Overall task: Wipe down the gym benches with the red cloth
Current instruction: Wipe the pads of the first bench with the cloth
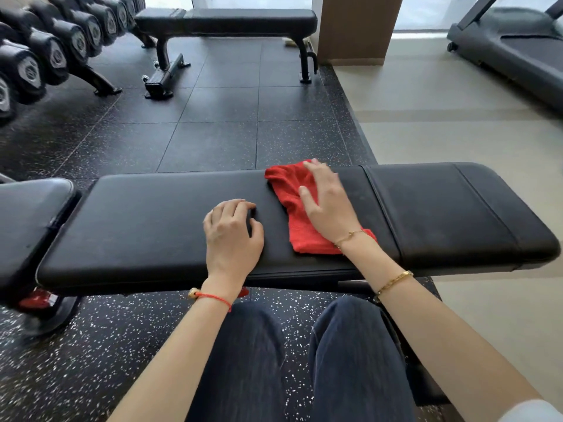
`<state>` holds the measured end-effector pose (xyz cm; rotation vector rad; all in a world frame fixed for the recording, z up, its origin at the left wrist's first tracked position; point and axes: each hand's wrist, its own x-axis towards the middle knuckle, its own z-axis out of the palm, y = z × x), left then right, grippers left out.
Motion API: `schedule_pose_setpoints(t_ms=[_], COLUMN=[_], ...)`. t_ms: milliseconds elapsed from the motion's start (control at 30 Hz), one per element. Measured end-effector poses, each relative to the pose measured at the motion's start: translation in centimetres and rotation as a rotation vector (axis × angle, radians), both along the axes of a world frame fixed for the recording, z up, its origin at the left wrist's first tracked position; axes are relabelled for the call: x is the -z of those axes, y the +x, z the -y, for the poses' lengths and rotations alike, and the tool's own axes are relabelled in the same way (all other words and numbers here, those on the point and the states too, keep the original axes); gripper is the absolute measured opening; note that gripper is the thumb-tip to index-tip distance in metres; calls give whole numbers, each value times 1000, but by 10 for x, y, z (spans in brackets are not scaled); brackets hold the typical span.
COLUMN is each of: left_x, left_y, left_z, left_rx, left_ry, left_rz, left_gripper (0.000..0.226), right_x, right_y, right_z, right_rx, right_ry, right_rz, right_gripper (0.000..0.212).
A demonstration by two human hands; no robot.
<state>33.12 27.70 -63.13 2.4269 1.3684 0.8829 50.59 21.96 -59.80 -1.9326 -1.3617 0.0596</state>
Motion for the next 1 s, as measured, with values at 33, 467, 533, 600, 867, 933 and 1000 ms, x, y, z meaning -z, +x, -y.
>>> schedule_pose_setpoints(t_ms=[33, 467, 533, 600, 867, 933, 1000], left_x=[0, -1, -1, 0, -1, -1, 0], left_y=[0, 0, 0, -1, -1, -1, -1], left_z=[0, 1, 1, 2, 3, 3, 3], left_rx=[1, 4, 2, 3, 5, 8, 4], left_ry=[0, 1, 4, 7, 5, 9, 14], left_rz=[1, -20, -18, -17, -15, -18, -17], left_gripper=[26, 28, 27, 27, 28, 28, 28], right_x=[0, 14, 13, 9, -1, -2, -1], right_y=[5, 15, 12, 10, 1, 2, 3], right_z=[4, 27, 25, 24, 29, 29, 28], right_rx=[78, 182, 179, 179, 98, 90, 86], right_ry=[-31, -285, -235, -211, -65, -58, -63], right_rz=[28, 33, 13, -30, -247, -307, -350], right_gripper=[50, 64, 53, 46, 30, 29, 28])
